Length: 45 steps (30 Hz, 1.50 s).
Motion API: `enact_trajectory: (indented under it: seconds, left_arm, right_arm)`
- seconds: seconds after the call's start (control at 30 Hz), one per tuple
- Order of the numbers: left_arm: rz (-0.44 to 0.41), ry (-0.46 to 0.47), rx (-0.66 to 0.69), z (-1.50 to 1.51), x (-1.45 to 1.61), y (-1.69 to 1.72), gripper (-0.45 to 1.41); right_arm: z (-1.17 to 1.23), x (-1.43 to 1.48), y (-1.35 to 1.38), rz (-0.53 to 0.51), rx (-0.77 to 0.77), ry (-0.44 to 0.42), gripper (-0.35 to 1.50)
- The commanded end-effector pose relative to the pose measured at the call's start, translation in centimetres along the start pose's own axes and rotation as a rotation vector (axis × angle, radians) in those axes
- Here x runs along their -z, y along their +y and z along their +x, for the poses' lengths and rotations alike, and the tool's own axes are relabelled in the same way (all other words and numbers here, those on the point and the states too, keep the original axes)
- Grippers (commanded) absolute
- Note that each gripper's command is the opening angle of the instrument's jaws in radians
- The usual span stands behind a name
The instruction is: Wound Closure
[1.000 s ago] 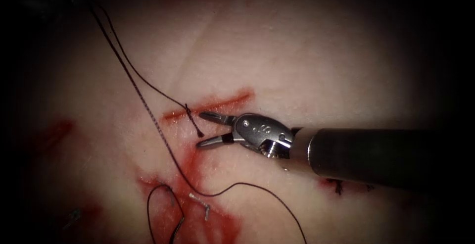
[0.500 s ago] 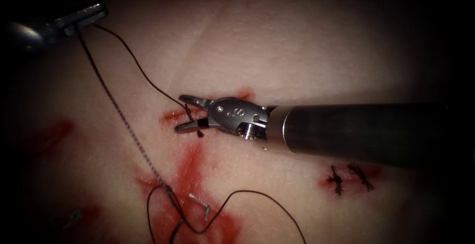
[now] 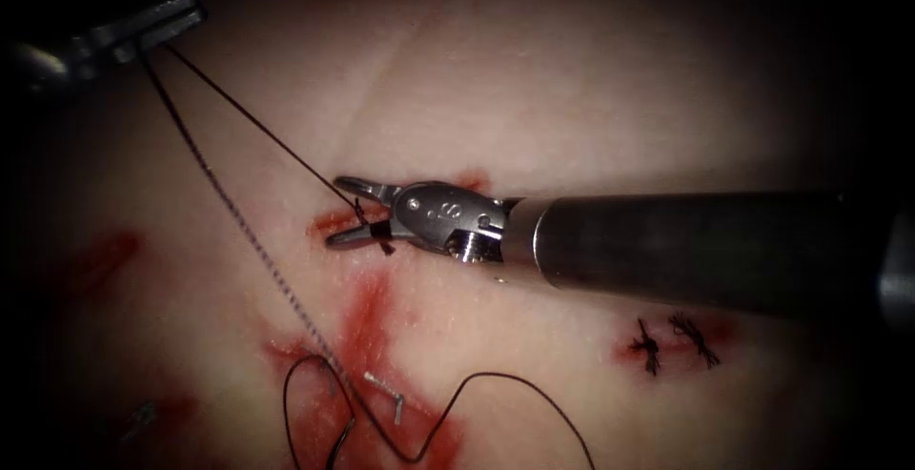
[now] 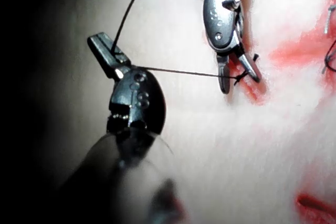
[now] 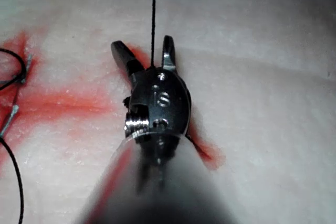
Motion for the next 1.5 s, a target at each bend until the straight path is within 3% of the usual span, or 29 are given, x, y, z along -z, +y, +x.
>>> enact_trajectory:
  seconds: [0.03,0.9,1.0,1.03,1.07,1.13,1.23,1.5]
  left_arm:
    - [0.003,0.001,-0.004,-0.06,-0.07,0.0,-0.45]
    - [0.003,0.007,-0.005,-0.03,-0.07,0.02,-0.45]
    - [0.004,0.007,-0.005,-0.03,-0.07,0.03,-0.45]
    - [0.004,0.007,-0.006,-0.02,-0.08,0.03,-0.45]
    - [0.004,0.007,-0.006,-0.01,-0.08,0.03,-0.45]
    - [0.004,0.007,-0.006,-0.01,-0.08,0.04,-0.45]
    - [0.004,0.008,-0.006,0.02,-0.07,0.04,-0.45]
    - [0.005,0.013,-0.006,0.07,-0.03,0.05,-0.45]
  right_arm:
    - [-0.02,-0.1,-0.04,0.003,0.004,0.007,1.28]
    - [0.03,-0.47,-0.07,0.007,0.057,0.04,1.23]
    - [0.02,-0.49,-0.08,0.005,0.07,0.04,1.11]
    - [0.0,-0.5,-0.1,0.005,0.073,0.04,0.59]
    - [0.0,-0.52,-0.1,0.004,0.08,0.04,0.51]
    - [-0.01,-0.53,-0.11,0.003,0.087,0.04,0.51]
    - [-0.06,-0.59,-0.15,0.004,0.112,0.039,-0.35]
    - [-0.05,-0.57,-0.18,0.033,0.163,0.022,-0.35]
